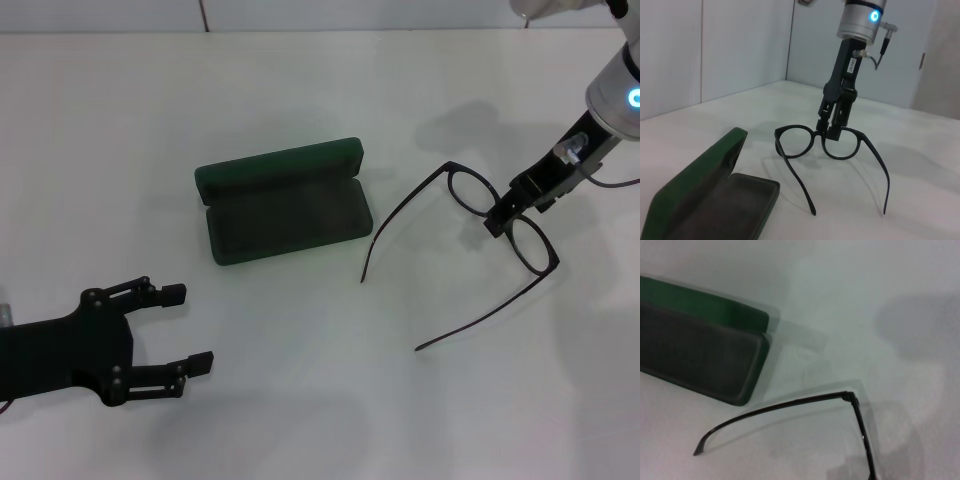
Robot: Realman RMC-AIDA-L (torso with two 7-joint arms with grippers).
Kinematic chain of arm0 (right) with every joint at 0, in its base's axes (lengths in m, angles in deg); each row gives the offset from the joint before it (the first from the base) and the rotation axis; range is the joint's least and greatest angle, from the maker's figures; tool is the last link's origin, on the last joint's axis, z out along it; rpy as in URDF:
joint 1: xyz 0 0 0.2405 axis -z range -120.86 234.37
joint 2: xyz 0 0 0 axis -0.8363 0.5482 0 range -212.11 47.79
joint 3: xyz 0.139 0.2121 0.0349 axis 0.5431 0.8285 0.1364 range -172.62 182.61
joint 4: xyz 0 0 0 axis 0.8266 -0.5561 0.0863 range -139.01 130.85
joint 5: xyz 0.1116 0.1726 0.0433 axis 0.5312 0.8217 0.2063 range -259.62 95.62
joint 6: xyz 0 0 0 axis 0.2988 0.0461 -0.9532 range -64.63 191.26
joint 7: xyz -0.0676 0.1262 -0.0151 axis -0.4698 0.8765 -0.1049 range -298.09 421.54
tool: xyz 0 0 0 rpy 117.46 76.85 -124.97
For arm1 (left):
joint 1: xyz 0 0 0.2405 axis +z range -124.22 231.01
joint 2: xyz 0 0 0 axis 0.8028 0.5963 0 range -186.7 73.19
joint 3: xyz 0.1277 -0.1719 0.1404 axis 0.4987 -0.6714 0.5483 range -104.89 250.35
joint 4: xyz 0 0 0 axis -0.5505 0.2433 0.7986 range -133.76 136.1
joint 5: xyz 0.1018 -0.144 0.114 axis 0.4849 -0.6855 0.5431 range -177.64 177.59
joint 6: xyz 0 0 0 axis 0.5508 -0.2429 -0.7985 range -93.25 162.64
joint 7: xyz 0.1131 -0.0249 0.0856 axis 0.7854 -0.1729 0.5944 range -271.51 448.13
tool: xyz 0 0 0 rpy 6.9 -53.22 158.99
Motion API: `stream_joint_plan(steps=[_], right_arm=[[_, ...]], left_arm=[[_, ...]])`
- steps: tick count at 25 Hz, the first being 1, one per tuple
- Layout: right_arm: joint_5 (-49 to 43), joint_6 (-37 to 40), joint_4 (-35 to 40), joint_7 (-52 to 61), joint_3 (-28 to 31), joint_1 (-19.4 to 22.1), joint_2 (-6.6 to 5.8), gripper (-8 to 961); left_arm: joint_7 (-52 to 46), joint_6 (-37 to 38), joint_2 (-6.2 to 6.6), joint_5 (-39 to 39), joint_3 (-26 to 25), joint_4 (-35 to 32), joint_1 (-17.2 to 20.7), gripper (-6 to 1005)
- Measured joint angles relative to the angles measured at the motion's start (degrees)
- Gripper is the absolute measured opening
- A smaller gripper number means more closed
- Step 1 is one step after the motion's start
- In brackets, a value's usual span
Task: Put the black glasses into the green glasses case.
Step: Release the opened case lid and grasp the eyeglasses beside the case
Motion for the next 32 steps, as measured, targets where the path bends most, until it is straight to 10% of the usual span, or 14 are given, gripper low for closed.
stream_joint_plan(steps=[12, 28, 32], right_arm=[[0.4, -1.4, 0.5, 1.1, -2.9, -0.1, 0.59, 732], [0.5, -2.8, 0.1, 1.6, -4.6, -0.2, 0.8, 87], [0.4, -2.8, 0.1, 1.6, -4.6, -0.1, 0.79, 53]], left_arm=[[0.0, 0.0, 0.0, 0.0, 0.0, 0.0, 0.0, 874], [-0.2, 0.0, 0.0, 0.0, 0.0, 0.0, -0.4, 874], [-0.2, 0.0, 0.0, 0.0, 0.0, 0.1, -0.5, 874]])
